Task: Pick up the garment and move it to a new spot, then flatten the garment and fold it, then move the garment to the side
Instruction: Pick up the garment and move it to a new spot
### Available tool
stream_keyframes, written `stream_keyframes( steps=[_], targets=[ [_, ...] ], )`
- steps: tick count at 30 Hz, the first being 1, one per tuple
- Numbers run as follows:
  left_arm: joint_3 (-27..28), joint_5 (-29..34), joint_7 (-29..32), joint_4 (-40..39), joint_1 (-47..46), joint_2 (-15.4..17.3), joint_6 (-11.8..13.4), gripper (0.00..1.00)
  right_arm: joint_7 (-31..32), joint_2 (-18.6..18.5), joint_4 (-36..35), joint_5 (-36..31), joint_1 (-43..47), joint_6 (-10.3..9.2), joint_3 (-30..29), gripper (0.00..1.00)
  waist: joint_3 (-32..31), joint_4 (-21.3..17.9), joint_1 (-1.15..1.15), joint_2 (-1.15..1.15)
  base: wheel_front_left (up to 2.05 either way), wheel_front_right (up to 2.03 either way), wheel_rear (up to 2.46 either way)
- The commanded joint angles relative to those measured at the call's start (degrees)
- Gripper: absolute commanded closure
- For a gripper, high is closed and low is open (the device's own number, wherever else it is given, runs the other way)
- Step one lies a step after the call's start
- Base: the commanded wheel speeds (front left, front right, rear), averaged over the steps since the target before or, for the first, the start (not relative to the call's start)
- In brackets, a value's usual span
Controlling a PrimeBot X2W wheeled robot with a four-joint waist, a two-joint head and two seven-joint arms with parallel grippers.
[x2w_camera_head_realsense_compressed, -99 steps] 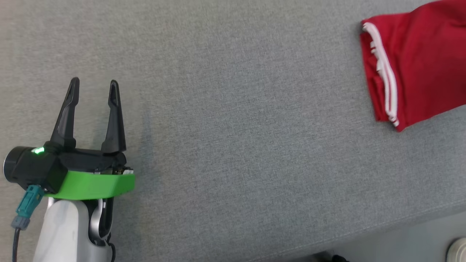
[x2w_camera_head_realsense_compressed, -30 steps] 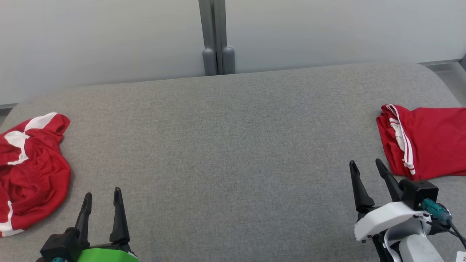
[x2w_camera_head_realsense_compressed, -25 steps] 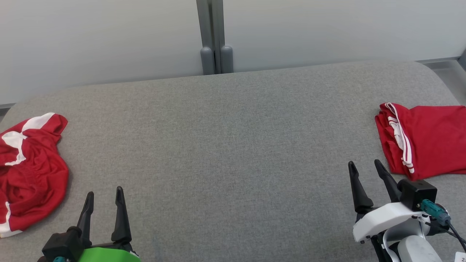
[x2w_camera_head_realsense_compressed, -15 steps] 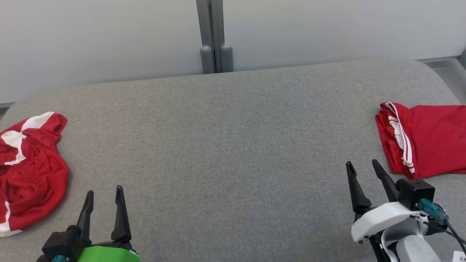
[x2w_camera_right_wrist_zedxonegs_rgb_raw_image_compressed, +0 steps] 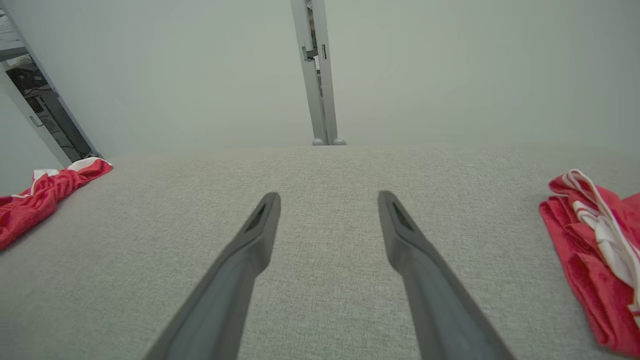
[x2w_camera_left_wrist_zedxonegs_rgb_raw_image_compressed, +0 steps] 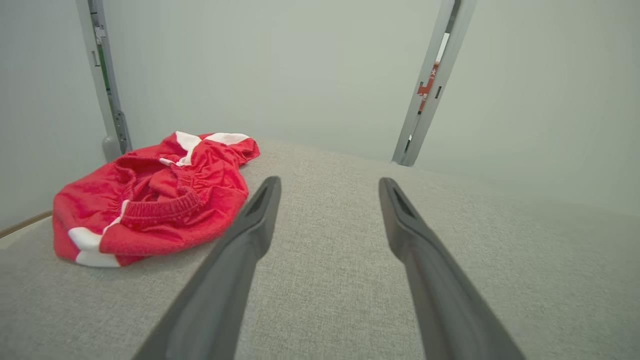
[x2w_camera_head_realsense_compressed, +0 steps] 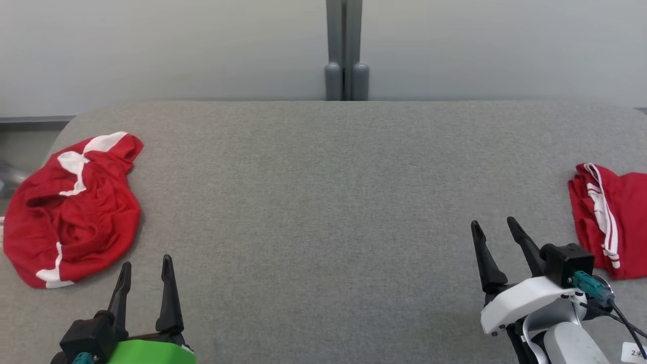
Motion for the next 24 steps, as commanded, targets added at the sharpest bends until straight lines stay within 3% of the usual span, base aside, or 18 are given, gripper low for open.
stream_keyframes(
  steps=[1, 14, 24],
  targets=[
    [0.3, 0.8, 0.0, 0.0, -0.4, 0.1, 0.1, 0.00, 0.2, 0.0, -0.2, 0.1, -0.3, -0.08, 0.1, 0.00, -0.3, 4.9, 0.00, 0.00, 0.00, 0.00, 0.00],
    [4.0, 1.5, 0.0, -0.4, 1.9, 0.1, -0.4, 0.00, 0.0, 0.6, 0.9, 0.5, 0.1, -0.08, 1.7, 0.00, -0.4, 18.9, 0.00, 0.00, 0.00, 0.00, 0.00],
    [5.3, 1.2, 0.0, -0.7, 3.1, 0.1, -0.4, 0.00, -0.6, 1.1, 2.0, 0.9, -0.7, -0.08, 2.8, 0.00, -0.3, 23.1, 0.00, 0.00, 0.00, 0.00, 0.00]
  ],
)
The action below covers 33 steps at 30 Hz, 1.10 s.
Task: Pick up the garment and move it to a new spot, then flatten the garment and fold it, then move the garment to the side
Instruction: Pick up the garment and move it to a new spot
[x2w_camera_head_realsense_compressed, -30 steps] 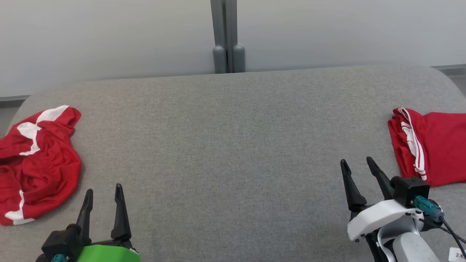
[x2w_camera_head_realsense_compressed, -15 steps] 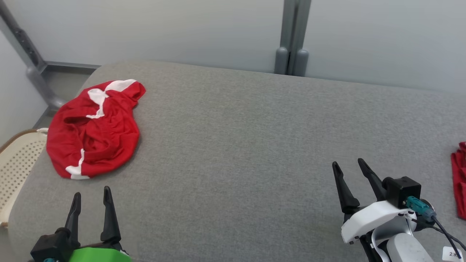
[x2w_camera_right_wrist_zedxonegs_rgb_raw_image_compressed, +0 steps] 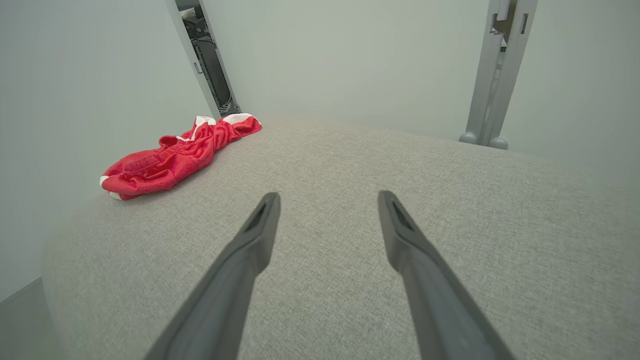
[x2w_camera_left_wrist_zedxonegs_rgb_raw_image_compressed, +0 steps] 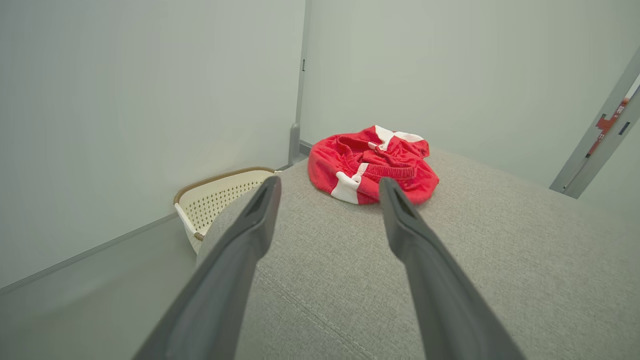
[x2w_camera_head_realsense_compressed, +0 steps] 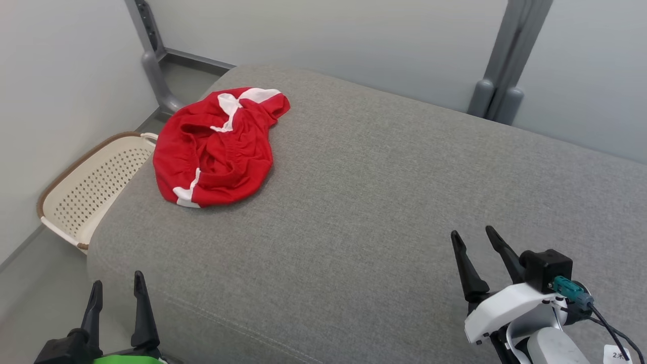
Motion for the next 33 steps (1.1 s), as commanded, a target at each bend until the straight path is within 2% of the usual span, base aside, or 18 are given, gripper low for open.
stream_keyframes(
  steps=[1, 6, 14, 20, 24, 29, 33],
  targets=[
    [0.1, -0.4, 0.0, -0.2, 0.6, 0.1, 0.1, 0.00, -0.4, -0.1, 0.2, 0.4, -0.5, -0.08, 0.0, 0.00, 0.0, 1.5, 0.00, 0.00, 0.00, 0.00, 0.00],
    [-0.1, -0.7, 0.0, -0.3, 0.7, 0.1, 0.4, 0.00, -0.5, 0.0, 0.5, 0.6, -0.1, -0.08, 0.1, 0.00, 0.0, 1.7, 0.00, 0.00, 0.00, 0.00, 0.00],
    [0.4, -0.4, 0.0, 0.1, -1.7, 0.1, 0.8, 0.00, 0.5, -0.7, 0.0, 0.4, -1.3, -0.08, 1.1, 0.00, 1.4, -0.2, 0.00, 0.00, 0.00, 0.00, 0.00],
    [0.5, -2.0, 1.0, 6.7, -8.2, 0.1, 0.3, 0.00, 2.0, -2.1, -1.0, -0.2, -2.7, -0.08, 1.7, 0.00, 4.4, -2.9, 0.00, 0.00, 0.00, 0.00, 0.00],
    [1.4, -4.5, 5.5, 13.6, -17.1, 1.8, 0.3, 0.00, 3.4, -3.7, -2.6, -0.8, -4.1, -0.08, 2.5, 0.00, 7.2, -5.3, 0.00, 0.00, 0.00, 0.00, 0.00],
    [3.3, -7.7, 13.2, 22.8, -29.1, 4.3, 1.7, 0.00, 6.0, -5.9, -5.5, -1.4, -6.7, -0.08, 4.4, 0.00, 12.2, -10.0, 0.00, 0.00, 0.00, 0.00, 0.00],
    [5.5, -11.3, 18.1, 29.4, -37.3, 4.6, 3.1, 0.00, 7.7, -7.4, -7.8, -1.7, -8.1, -0.08, 5.6, 0.00, 15.7, -13.2, 0.00, 0.00, 0.00, 0.00, 0.00]
  ],
)
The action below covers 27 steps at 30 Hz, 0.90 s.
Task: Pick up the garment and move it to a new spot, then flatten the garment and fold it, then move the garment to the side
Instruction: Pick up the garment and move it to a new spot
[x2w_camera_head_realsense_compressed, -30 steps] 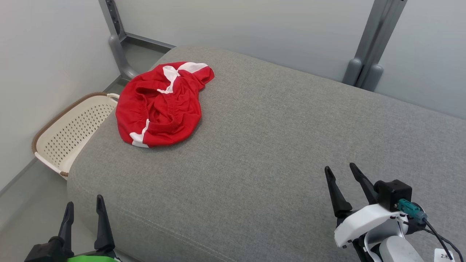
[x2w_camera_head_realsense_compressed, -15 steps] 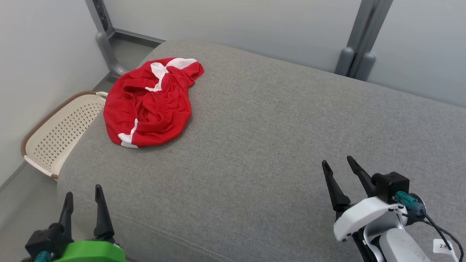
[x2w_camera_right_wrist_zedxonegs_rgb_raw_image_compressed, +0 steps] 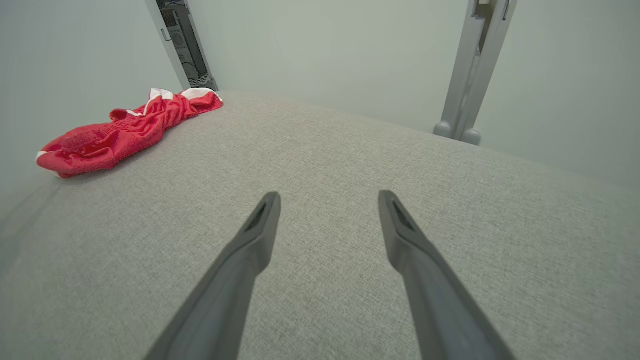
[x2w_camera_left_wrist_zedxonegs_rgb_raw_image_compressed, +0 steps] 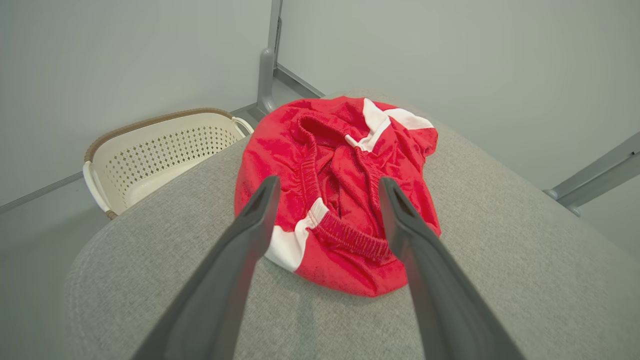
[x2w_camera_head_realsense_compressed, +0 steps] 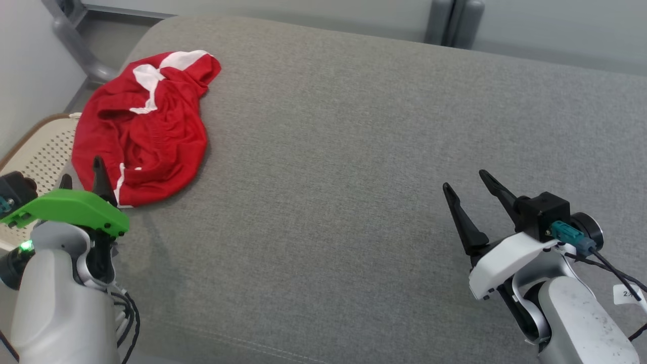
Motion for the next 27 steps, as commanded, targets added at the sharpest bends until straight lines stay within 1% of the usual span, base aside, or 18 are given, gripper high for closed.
stream_keyframes(
  steps=[1, 3, 7, 11, 15, 18, 21, 22, 23, 25, 27],
  targets=[
    [0.8, -1.3, 1.4, 1.7, -2.7, 0.4, 0.6, 0.00, 0.6, -0.6, -1.0, -0.3, -0.7, -0.08, 0.3, 0.00, 6.0, -5.8, 0.00, 0.00, 0.00, 0.00, 0.00],
    [1.2, -2.2, 3.7, 4.4, -5.9, 0.9, 1.0, 0.00, 1.4, -1.3, -2.2, -0.5, -1.7, -0.08, 0.9, 0.00, 7.8, -7.2, 0.00, 0.00, 0.00, 0.00, 0.00],
    [1.5, -2.8, 7.0, 8.4, -10.2, 2.8, 2.1, 0.00, 2.5, -2.6, -4.6, -0.6, -3.0, -0.08, 1.9, 0.00, 11.3, -10.4, 0.00, 0.00, 0.00, 0.00, 0.00],
    [1.3, -2.5, 9.6, 10.6, -13.2, 4.8, 3.7, 0.00, 3.5, -3.4, -7.3, -0.7, -4.4, -0.08, 2.2, 0.00, 15.1, -12.9, 0.00, 0.00, 0.00, 0.00, 0.00],
    [1.1, -2.5, 11.2, 12.8, -14.8, 5.6, 4.9, 0.00, 3.9, -3.6, -9.1, -1.1, -4.0, -0.08, 1.3, 0.00, 17.4, -14.1, 0.00, 0.00, 0.00, 0.00, 0.00],
    [0.6, -1.7, 13.2, 15.3, -14.9, 5.9, 7.0, 0.00, 3.8, -3.5, -9.7, -1.4, -3.2, -0.08, 0.5, 0.00, 18.0, -14.3, 0.00, 0.00, 0.00, 0.00, 0.00],
    [0.4, -1.8, 15.1, 17.7, -14.5, 5.3, 8.5, 0.00, 3.7, -3.2, -9.7, -1.5, -2.7, -0.08, -0.4, 0.00, 17.9, -14.1, 0.00, 0.00, 0.00, 0.00, 0.00],
    [0.3, -1.8, 15.4, 18.1, -14.3, 5.2, 8.5, 0.53, 3.6, -3.1, -9.6, -1.4, -2.6, -0.08, -0.5, 0.00, 17.7, -14.0, 0.00, 0.00, 0.00, 0.00, 0.00],
    [0.1, -1.8, 15.4, 18.4, -14.1, 5.2, 8.4, 1.00, 3.3, -2.9, -9.3, -1.2, -2.7, -0.08, -0.5, 0.00, 17.3, -13.8, 0.00, 0.00, 0.00, 0.00, 0.00],
    [-0.2, -1.8, 15.2, 18.3, -14.0, 5.4, 7.6, 1.00, 2.9, -2.4, -8.7, -0.8, -3.0, -0.08, -0.1, 0.00, 16.4, -13.5, 0.00, 0.00, 0.00, 0.00, 0.00],
    [-0.5, -1.4, 14.4, 17.4, -14.1, 6.2, 7.0, 1.00, 2.4, -1.9, -7.9, -0.6, -3.3, -0.08, 0.4, 0.00, 15.1, -13.2, 0.00, 0.00, 0.00, 0.00, 0.00]
  ],
)
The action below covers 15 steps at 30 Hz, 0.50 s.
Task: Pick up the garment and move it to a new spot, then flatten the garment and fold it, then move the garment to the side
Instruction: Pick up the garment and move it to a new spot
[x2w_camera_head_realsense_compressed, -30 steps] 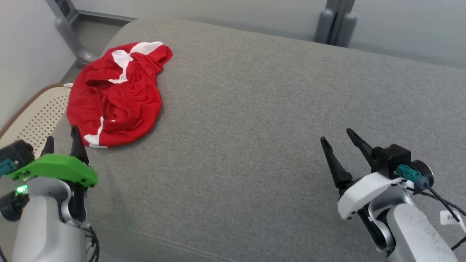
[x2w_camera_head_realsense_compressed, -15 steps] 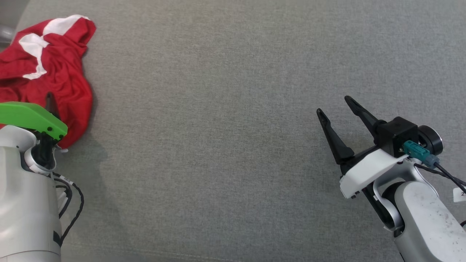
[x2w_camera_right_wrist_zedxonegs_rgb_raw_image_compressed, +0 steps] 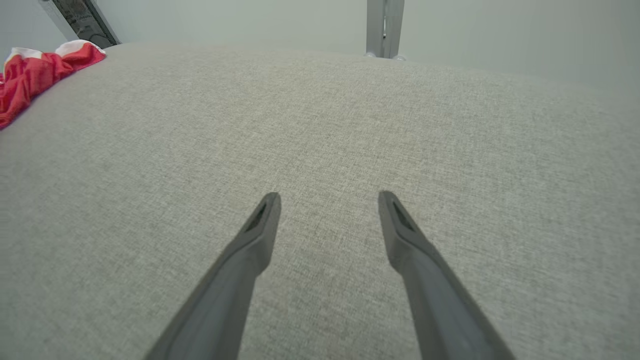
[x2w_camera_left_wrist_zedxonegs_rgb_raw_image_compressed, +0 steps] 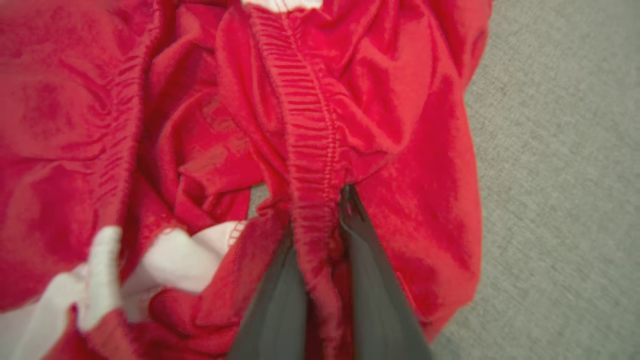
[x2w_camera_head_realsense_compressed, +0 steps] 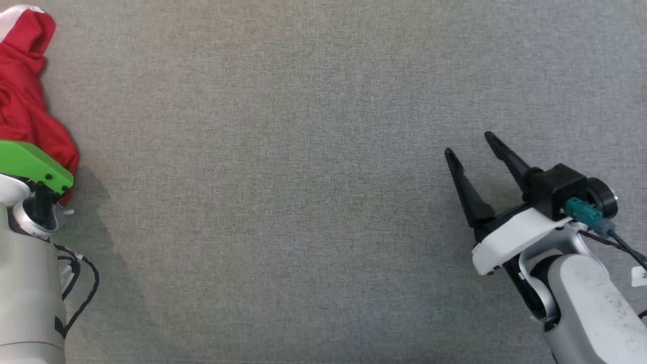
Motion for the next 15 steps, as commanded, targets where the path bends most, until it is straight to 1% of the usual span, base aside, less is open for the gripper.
stream_keyframes(
  steps=[1, 6, 10, 12, 15],
  targets=[
    [-0.6, 0.5, 0.1, 0.4, 1.3, -0.8, -0.6, 1.00, -0.5, 0.4, 0.7, 0.1, -0.4, -0.08, 0.4, 0.00, -2.1, 0.7, -0.01, 0.00, 0.00, 0.00, 0.00],
    [-1.7, 1.7, -1.6, -4.6, -0.4, 2.2, -2.3, 1.00, -2.7, 2.1, 3.9, 1.3, -0.5, -0.08, 1.3, 0.00, -7.0, 0.7, -0.01, 0.00, 0.00, 0.00, 0.00],
    [-3.4, 2.7, -3.3, -10.4, -1.2, 2.8, -3.9, 1.00, -4.6, 3.7, 7.0, 2.2, 0.5, -0.08, 1.7, 0.00, -12.0, -0.2, -0.01, 0.00, 0.00, 0.00, 0.00],
    [-4.3, 3.3, -2.8, -13.4, -1.6, 3.3, -4.5, 1.00, -5.6, 4.4, 8.5, 2.8, 0.9, -0.08, 1.7, 0.00, -14.4, -1.2, -0.01, 0.00, 0.00, 0.00, 0.00],
    [-6.3, 4.2, -1.7, -17.9, -2.3, 3.1, -5.6, 1.00, -7.1, 5.6, 10.7, 3.3, 1.5, -0.08, 1.5, 0.00, -17.8, -2.7, -0.01, 0.00, 0.00, 0.00, 0.00]
  ],
)
